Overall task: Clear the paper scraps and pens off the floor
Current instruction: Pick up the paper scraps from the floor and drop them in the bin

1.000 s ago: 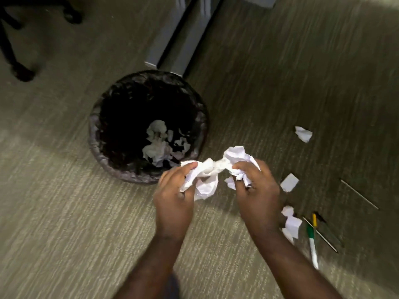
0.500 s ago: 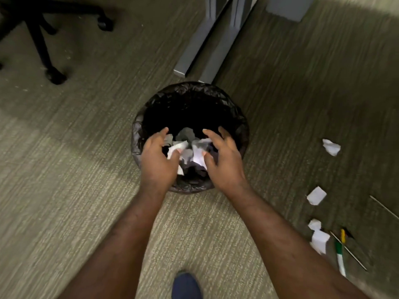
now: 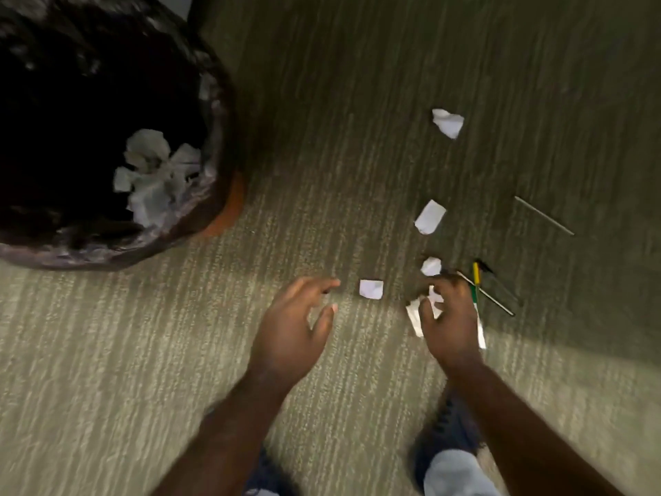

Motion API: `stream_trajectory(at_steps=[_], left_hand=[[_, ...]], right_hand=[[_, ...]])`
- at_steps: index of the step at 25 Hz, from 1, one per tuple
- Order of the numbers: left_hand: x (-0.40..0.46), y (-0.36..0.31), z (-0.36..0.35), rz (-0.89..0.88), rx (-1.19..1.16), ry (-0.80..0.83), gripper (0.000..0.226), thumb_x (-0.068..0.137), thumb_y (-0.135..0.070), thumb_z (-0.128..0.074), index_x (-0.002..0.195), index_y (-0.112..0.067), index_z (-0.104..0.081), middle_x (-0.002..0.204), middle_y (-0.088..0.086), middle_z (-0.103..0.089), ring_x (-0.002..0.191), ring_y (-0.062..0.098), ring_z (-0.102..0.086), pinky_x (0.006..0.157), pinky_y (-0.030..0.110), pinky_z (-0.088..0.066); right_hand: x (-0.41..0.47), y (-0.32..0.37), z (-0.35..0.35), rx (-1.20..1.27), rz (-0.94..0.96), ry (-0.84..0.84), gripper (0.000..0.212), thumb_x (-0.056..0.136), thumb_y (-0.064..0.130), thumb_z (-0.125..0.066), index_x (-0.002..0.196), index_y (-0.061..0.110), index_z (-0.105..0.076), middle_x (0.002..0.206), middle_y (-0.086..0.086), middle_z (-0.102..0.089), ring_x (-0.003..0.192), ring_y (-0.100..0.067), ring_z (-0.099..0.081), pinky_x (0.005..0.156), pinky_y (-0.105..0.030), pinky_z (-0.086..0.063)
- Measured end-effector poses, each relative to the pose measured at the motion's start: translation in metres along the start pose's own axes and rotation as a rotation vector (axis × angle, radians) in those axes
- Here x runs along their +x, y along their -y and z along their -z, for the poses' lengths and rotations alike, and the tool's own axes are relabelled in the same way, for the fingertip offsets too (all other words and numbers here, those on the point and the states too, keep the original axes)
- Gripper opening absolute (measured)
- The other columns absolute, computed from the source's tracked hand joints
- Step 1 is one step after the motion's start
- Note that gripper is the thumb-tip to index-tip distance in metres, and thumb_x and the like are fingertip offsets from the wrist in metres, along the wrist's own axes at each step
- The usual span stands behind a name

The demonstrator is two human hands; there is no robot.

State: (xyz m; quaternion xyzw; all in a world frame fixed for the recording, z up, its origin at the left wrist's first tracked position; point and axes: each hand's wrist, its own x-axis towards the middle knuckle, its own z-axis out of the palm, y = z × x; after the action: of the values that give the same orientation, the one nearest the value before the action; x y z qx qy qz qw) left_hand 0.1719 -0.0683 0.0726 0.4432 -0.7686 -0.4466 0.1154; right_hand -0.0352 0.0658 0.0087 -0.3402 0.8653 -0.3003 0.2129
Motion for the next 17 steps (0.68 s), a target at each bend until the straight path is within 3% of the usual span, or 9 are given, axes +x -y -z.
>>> stream_trajectory(at_steps=[3, 6, 9, 12, 14, 16, 17], left_hand=[[0.002, 0.019, -0.084, 0.075, 0.024, 0.148, 0.043, 0.085, -0.015, -0.066, 0.126, -0.024, -0.056, 0.12, -0.005, -0.054, 0.102, 0.007, -0.054, 0.094, 0.031, -0.047], [0.014, 0.036, -0.153, 0.122, 0.138, 0.234, 0.057, 0.081, -0.015, -0.07, 0.134, -0.022, -0.05, 0.133, 0.007, -0.048, 0.12, 0.023, -0.05, 0.105, 0.034, -0.041], [0.035, 0.053, -0.197, 0.066, 0.366, 0.263, 0.064, 0.076, -0.023, -0.074, 0.134, -0.028, -0.047, 0.139, 0.012, -0.044, 0.122, 0.031, -0.045, 0.102, 0.042, -0.044], [0.055, 0.069, -0.217, 0.066, 0.424, 0.191, 0.047, 0.075, -0.018, -0.074, 0.12, -0.023, -0.06, 0.128, 0.015, -0.053, 0.112, 0.034, -0.051, 0.091, 0.042, -0.049], [0.067, 0.073, -0.217, 0.134, 0.338, 0.188, 0.038, 0.071, -0.009, -0.077, 0.107, -0.015, -0.067, 0.119, 0.014, -0.057, 0.107, 0.034, -0.052, 0.088, 0.039, -0.049], [0.079, 0.073, -0.213, 0.102, 0.303, 0.217, 0.031, 0.07, 0.001, -0.074, 0.099, -0.009, -0.07, 0.108, 0.016, -0.062, 0.097, 0.034, -0.059, 0.084, 0.033, -0.049], [0.084, 0.071, -0.211, 0.086, 0.308, 0.23, 0.028, 0.072, 0.005, -0.07, 0.097, -0.006, -0.07, 0.103, 0.018, -0.065, 0.092, 0.034, -0.062, 0.081, 0.028, -0.046]], right_hand=[[-0.005, -0.073, 0.002, -0.177, -0.069, 0.147, 0.051, 0.076, 0.036, -0.063, 0.122, 0.015, -0.052, 0.124, -0.015, -0.051, 0.116, -0.032, -0.048, 0.096, -0.047, -0.043], [-0.003, -0.116, -0.002, -0.293, -0.12, 0.258, 0.09, 0.058, 0.04, -0.085, 0.134, 0.017, -0.042, 0.14, -0.019, -0.04, 0.125, -0.033, -0.041, 0.1, -0.047, -0.042], [0.002, -0.123, -0.014, -0.397, -0.054, 0.224, 0.114, 0.05, 0.051, -0.085, 0.145, 0.023, -0.028, 0.149, -0.021, -0.028, 0.129, -0.038, -0.038, 0.1, -0.046, -0.042], [0.012, -0.135, -0.024, -0.515, 0.027, 0.094, 0.107, 0.062, 0.06, -0.072, 0.146, 0.019, -0.02, 0.143, -0.022, -0.038, 0.125, -0.038, -0.043, 0.097, -0.044, -0.042], [0.018, -0.15, -0.031, -0.441, -0.03, 0.135, 0.095, 0.067, 0.051, -0.074, 0.143, 0.02, -0.025, 0.142, -0.022, -0.039, 0.125, -0.037, -0.042, 0.1, -0.044, -0.04], [0.022, -0.158, -0.037, -0.292, -0.068, 0.166, 0.056, 0.079, 0.031, -0.066, 0.127, 0.012, -0.047, 0.131, -0.021, -0.051, 0.117, -0.038, -0.051, 0.097, -0.043, -0.043], [0.023, -0.158, -0.04, -0.242, -0.043, 0.107, 0.032, 0.082, 0.02, -0.061, 0.11, 0.007, -0.058, 0.115, -0.02, -0.061, 0.104, -0.037, -0.06, 0.09, -0.038, -0.045]])
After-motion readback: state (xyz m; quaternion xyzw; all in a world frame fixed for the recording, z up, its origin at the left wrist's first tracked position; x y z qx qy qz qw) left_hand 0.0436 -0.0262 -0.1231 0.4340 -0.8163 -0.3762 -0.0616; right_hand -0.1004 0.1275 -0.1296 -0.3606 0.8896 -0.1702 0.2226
